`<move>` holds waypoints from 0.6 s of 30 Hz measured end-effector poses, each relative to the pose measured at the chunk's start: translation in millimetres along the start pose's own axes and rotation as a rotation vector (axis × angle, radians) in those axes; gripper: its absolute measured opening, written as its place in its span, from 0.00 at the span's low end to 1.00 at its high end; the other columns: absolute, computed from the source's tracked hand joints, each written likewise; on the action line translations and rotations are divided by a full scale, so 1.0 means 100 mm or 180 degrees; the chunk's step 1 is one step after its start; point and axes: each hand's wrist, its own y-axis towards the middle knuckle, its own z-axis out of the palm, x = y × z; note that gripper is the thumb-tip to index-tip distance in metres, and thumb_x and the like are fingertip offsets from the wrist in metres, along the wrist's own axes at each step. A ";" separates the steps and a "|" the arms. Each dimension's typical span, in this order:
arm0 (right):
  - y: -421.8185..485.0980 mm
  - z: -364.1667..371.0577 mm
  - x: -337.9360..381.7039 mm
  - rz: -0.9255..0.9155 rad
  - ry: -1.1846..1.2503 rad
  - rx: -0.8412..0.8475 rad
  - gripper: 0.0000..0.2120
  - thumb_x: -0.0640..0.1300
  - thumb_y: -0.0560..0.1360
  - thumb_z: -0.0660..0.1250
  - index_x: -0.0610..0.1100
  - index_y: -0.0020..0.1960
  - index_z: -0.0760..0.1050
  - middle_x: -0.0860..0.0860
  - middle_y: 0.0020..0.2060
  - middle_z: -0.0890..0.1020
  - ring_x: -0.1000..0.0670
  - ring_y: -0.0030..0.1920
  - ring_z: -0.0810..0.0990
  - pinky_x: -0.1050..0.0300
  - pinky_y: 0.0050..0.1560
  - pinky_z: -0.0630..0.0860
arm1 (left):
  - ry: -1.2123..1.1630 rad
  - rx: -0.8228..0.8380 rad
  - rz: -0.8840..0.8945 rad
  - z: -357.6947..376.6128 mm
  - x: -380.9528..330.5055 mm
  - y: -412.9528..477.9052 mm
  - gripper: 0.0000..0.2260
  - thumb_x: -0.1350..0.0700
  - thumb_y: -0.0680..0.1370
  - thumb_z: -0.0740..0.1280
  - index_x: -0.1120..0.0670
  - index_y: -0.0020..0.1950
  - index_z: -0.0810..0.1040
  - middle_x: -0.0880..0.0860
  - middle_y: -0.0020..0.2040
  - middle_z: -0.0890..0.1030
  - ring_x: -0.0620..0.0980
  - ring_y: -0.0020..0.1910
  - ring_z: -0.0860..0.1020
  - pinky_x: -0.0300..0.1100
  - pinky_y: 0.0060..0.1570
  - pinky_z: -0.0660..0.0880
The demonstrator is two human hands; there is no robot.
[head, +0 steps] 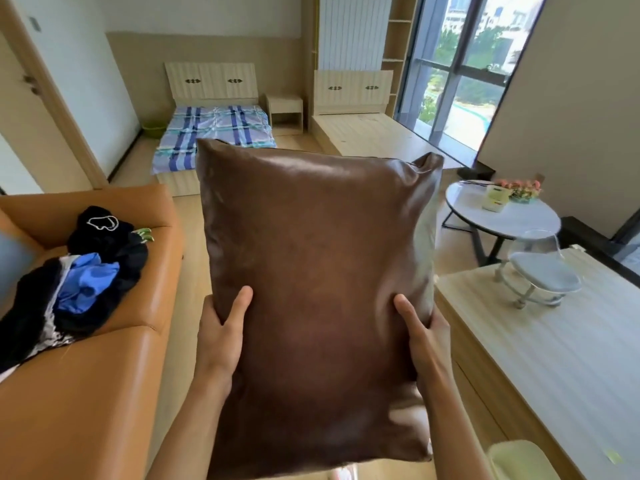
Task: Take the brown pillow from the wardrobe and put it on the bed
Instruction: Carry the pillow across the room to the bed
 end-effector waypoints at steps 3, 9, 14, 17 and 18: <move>0.78 0.41 0.02 0.0025 0.0031 0.0242 0.32 0.67 0.63 0.77 0.48 0.59 0.84 0.52 0.49 0.90 0.53 0.51 0.88 0.51 0.54 0.83 | 0.0000 -0.0236 0.0058 0.25 -0.03 0.63 0.34 0.30 0.68 0.70 0.45 0.71 0.76 0.44 0.64 0.83 0.46 0.62 0.81 0.47 0.61 0.78; 2.10 1.38 0.32 -0.0215 -0.0134 0.0769 0.33 0.69 0.62 0.75 0.50 0.60 0.84 0.56 0.48 0.90 0.59 0.48 0.87 0.66 0.45 0.81 | -0.0032 -0.0714 0.0120 0.52 -0.23 1.76 0.25 0.32 0.71 0.70 0.38 0.66 0.78 0.37 0.63 0.82 0.42 0.64 0.80 0.47 0.65 0.75; 2.89 2.27 0.34 -0.0256 -0.0263 0.1087 0.29 0.68 0.65 0.76 0.52 0.60 0.84 0.56 0.50 0.89 0.58 0.51 0.87 0.51 0.58 0.82 | 0.0054 -0.1195 0.0124 0.52 -0.21 2.73 0.21 0.40 0.79 0.70 0.40 0.71 0.71 0.34 0.64 0.77 0.42 0.70 0.71 0.44 0.68 0.66; 3.39 2.89 0.27 -0.0251 -0.0372 0.1133 0.33 0.70 0.64 0.76 0.52 0.62 0.83 0.55 0.53 0.89 0.56 0.55 0.86 0.45 0.63 0.81 | 0.0033 -0.1277 0.0109 0.52 -0.15 3.49 0.26 0.38 0.79 0.69 0.44 0.75 0.69 0.35 0.69 0.74 0.45 0.74 0.69 0.45 0.71 0.65; 3.56 3.10 0.25 -0.0255 -0.0397 0.1111 0.35 0.71 0.64 0.76 0.51 0.64 0.82 0.55 0.55 0.88 0.54 0.57 0.85 0.44 0.65 0.80 | 0.0043 -0.1296 0.0117 0.52 -0.15 3.77 0.31 0.38 0.79 0.69 0.46 0.78 0.68 0.39 0.72 0.73 0.47 0.76 0.68 0.45 0.72 0.65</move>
